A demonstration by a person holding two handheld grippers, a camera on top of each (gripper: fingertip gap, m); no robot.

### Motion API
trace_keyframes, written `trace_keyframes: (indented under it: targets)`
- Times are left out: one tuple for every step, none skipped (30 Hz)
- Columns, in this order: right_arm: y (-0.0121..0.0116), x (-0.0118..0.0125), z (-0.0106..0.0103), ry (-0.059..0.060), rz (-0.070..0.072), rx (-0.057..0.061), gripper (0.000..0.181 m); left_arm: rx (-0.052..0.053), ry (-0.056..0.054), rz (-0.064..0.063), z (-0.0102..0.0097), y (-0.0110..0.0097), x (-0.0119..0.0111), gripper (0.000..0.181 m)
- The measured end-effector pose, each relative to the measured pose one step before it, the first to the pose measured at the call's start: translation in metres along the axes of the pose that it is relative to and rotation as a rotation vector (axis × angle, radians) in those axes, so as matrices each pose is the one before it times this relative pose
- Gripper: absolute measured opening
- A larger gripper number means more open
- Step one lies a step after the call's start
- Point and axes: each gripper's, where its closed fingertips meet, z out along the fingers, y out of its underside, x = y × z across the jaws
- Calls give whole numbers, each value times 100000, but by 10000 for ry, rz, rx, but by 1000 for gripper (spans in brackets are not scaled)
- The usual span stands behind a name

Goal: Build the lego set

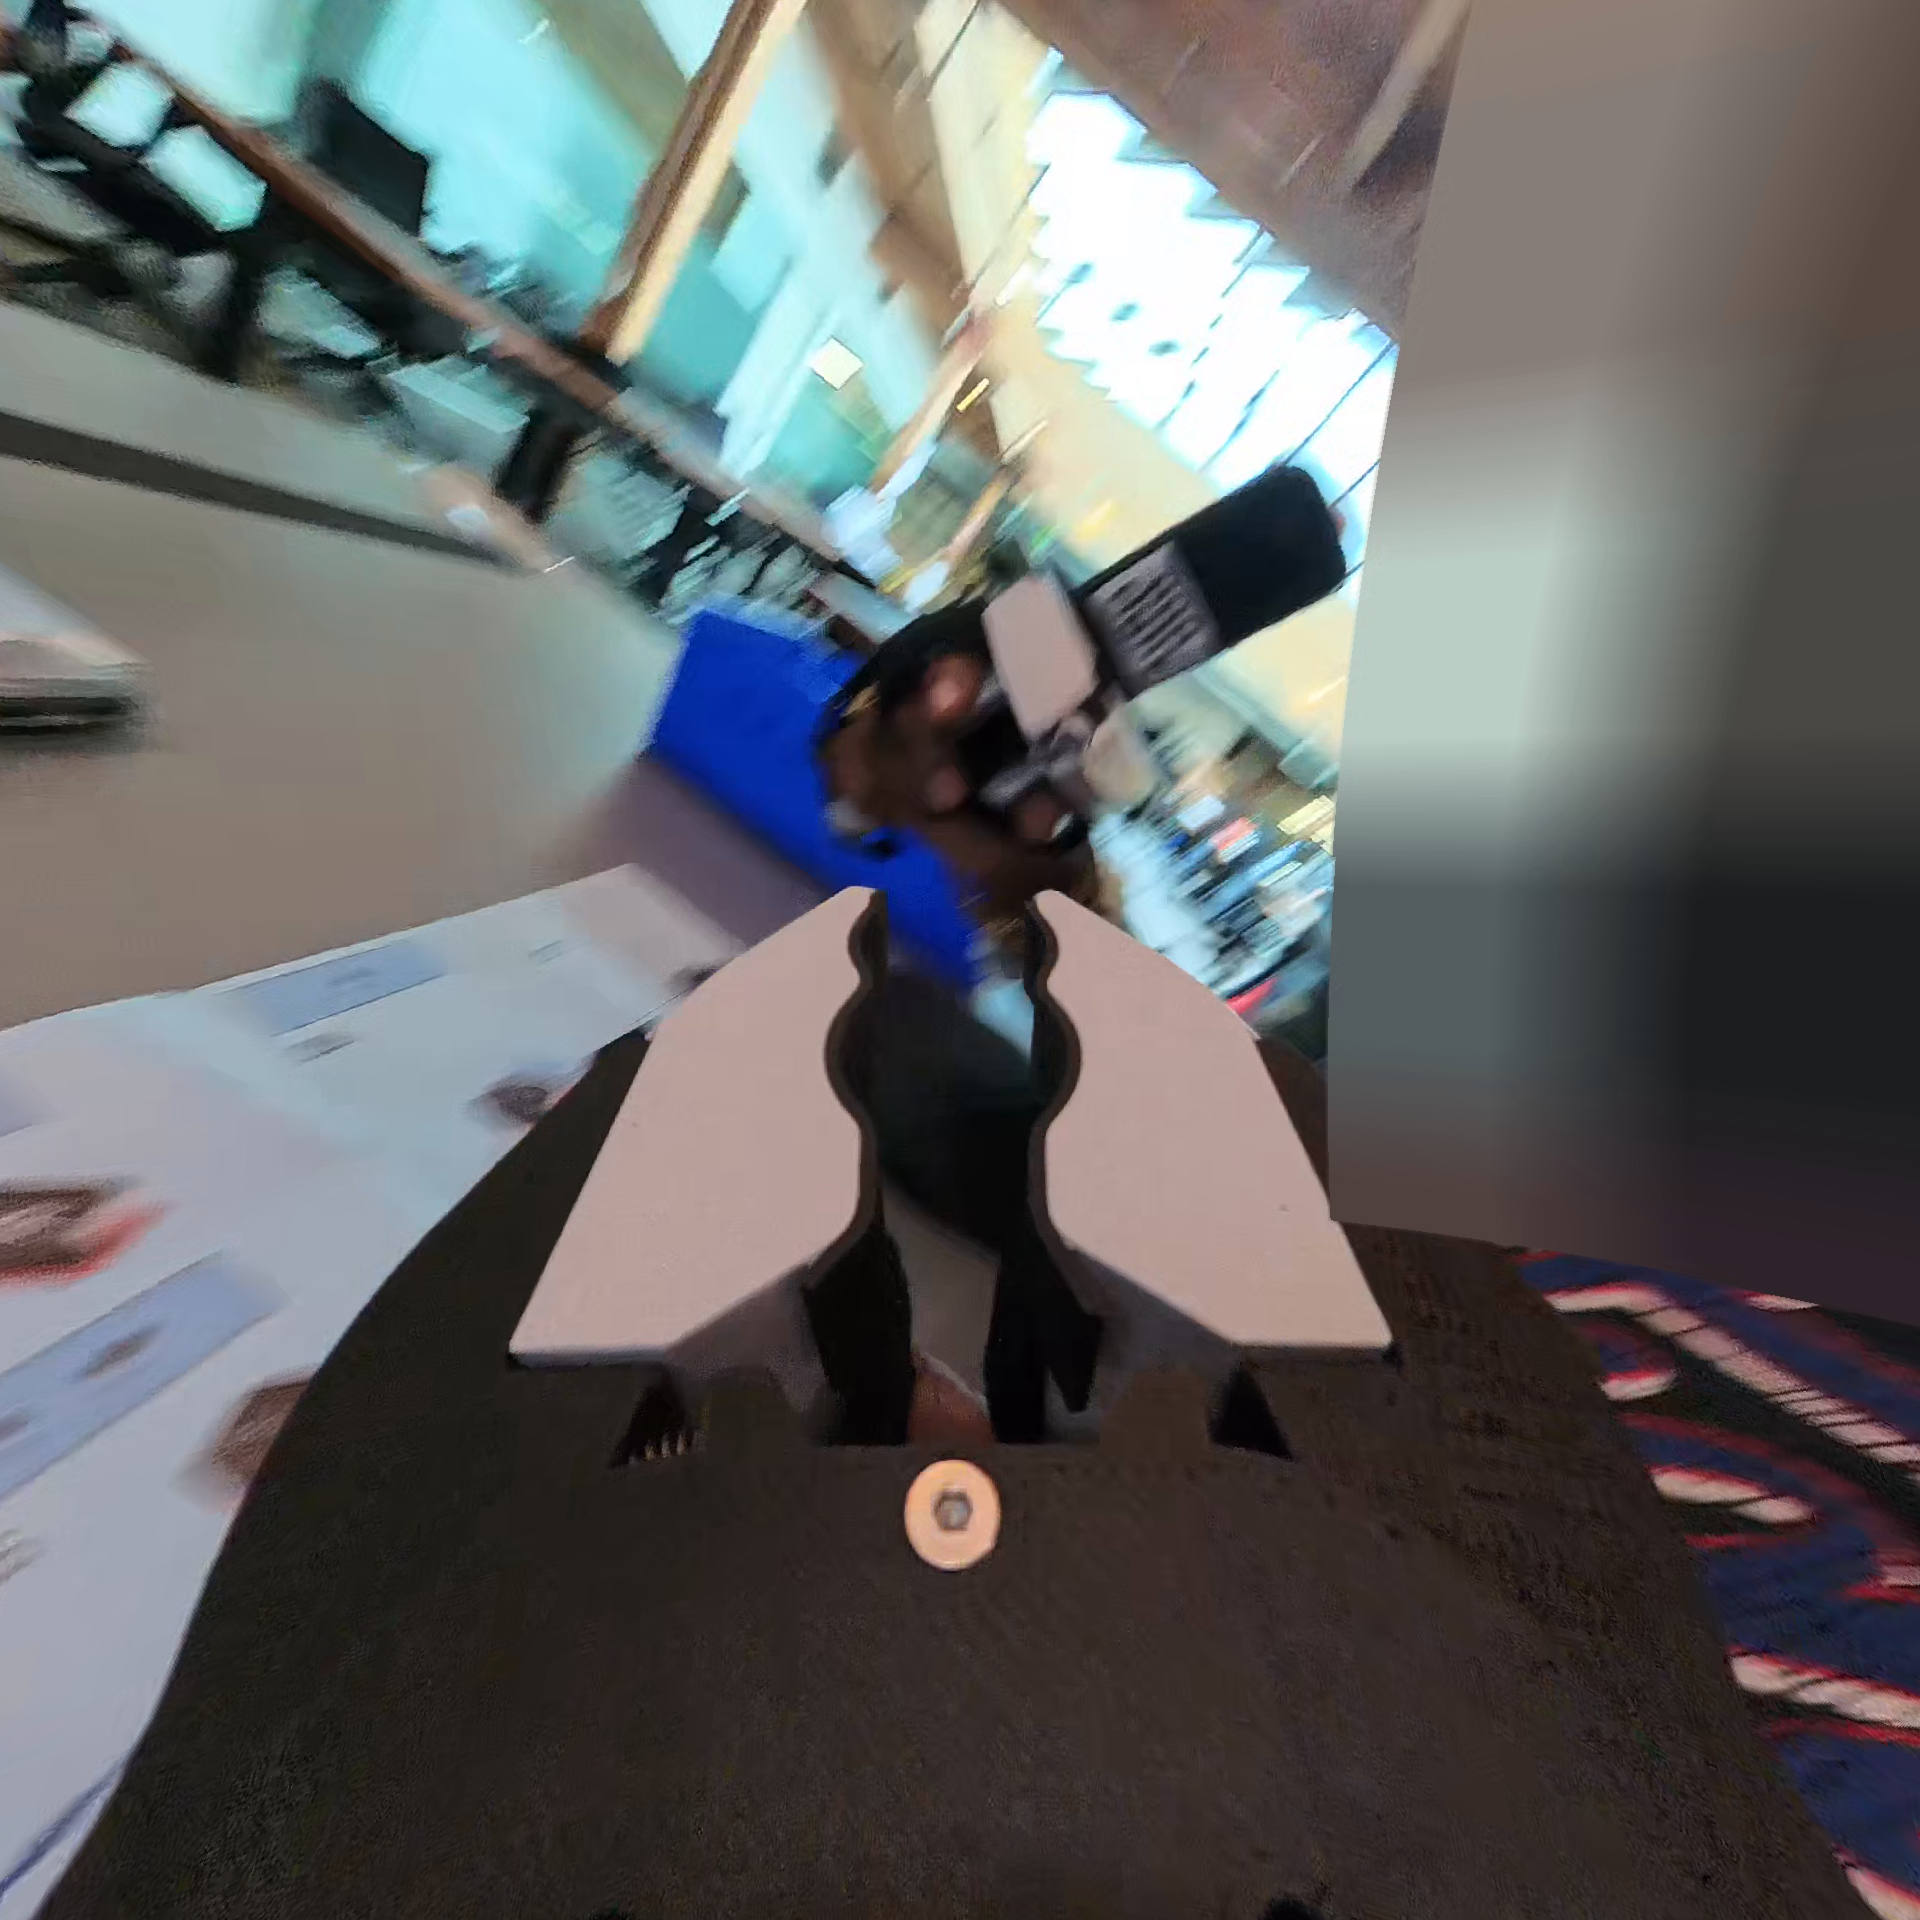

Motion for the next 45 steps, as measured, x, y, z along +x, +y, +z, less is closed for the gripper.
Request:
trace_keyframes:
  targets:
    - [1063,150,-905,399,348,-215,3,-797,-989,783,-431,854,-1236,26]
    - [1121,105,-915,359,407,-195,3,-797,-915,651,-315,969,-1183,27]
    - [1175,159,-901,377,395,-194,3,-747,-765,519,-150,988,-995,28]
    - [1227,295,-888,428,356,-212,3,-676,-560,425,55,952,-707,28]
    - [1235,413,-843,440,335,-239,3,-587,-377,348,242,823,-449,29]
    - [1209,491,-778,413,321,-264,3,-505,-245,298,417,652,-226,31]
    - [1177,570,-681,402,298,-287,3,-439,-133,308,531,496,-64,32]
    - [1079,512,-509,338,264,-281,3,-369,-70,347,620,324,19,33]
    - [851,371,-349,231,236,-193,3,-302,-91,360,644,170,-40,33]
    - [616,194,-204,107,228,-110,3,-280,-143,343,663,88,-165,34]
    - [465,77,-71,32,221,-91,3,-302,-189,307,637,90,-255,35]
    - [375,-106,28,-91,168,-89,3,-329,-199,277,582,142,-301,36]
    - [334,-201,83,-151,112,-126,3,-296,-126,260,516,169,-201,38]
    - [339,-212,103,-156,104,-195,3,-169,14,211,427,79,-23,38]
    - [356,-291,105,-203,89,-277,3,-17,145,124,380,-61,133,39]
    - [369,-356,119,-237,41,-305,2,50,209,38,331,-117,157,40]
    - [347,-372,118,-239,18,-285,3,7,212,-26,293,-98,48,41]
    - [348,-361,169,-246,21,-259,3,-49,199,-77,272,-99,-74,43]
    - [345,-335,246,-238,27,-253,3,-54,198,-75,276,-191,-134,45]
    - [371,-328,310,-238,9,-275,3,-29,174,9,294,-297,-170,46]
    - [379,-376,385,-269,-28,-323,3,9,152,135,333,-387,-169,47]
    - [381,-338,418,-242,-48,-353,3,54,180,258,395,-444,-113,47]
    - [342,-328,415,-239,-65,-348,3,37,229,318,490,-369,-44,48]
    - [261,-266,371,-212,-76,-291,3,-108,289,292,580,-158,64,49]
    - [196,-86,296,-112,-72,-235,3,-274,346,238,624,59,192,49]
    - [171,41,195,-43,-69,-182,3,-326,299,192,638,154,182,49]
    - [129,89,95,-33,-46,-111,3,-301,146,175,601,187,9,48]
    - [80,140,11,-15,-1,-55,3,-265,51,182,522,247,-75,47]
    - [43,201,-74,24,27,-26,3,-212,34,167,400,280,-20,43]
    - [8,213,-120,47,11,-17,3,-174,30,139,280,304,30,38]
    - [-34,162,-147,24,-43,-14,3,-174,28,138,157,334,68,34]
    - [-17,277,-153,92,-71,-31,3,-158,17,143,64,311,46,30]
    - [20,346,-138,110,-93,-77,3,-104,14,141,-22,247,15,27]
    - [32,396,-114,110,-112,-114,3,-33,9,137,-113,136,-45,27]
    - [29,536,-64,158,-130,-123,3,-36,-45,102,-189,138,-171,27]
    - [14,604,60,141,-134,-118,3,-114,-157,20,-267,227,-334,27]
    - [5,518,219,39,-98,-85,3,-127,-241,-86,-360,220,-382,30]
    - [13,484,301,-19,-53,-87,3,-24,-195,-191,-410,70,-171,32]
    - [49,410,327,-67,-44,-97,3,129,-60,-254,-394,-85,177,33]
    - [22,316,331,-116,-15,-94,3,241,-17,-232,-288,-160,375,33]
    - [49,149,313,-181,47,-132,3,231,-129,-140,-143,-86,277,33]
    - [164,-97,264,-265,54,-225,3,95,-303,-50,-5,101,-35,33]
    - [188,-99,188,-164,5,-230,3,-74,-416,7,98,280,-339,33]
    - [93,-160,130,-103,-48,-139,3,-211,-379,50,168,382,-433,33]
    - [-20,-287,79,-112,-42,-35,3,-211,-218,57,170,298,-323,33]
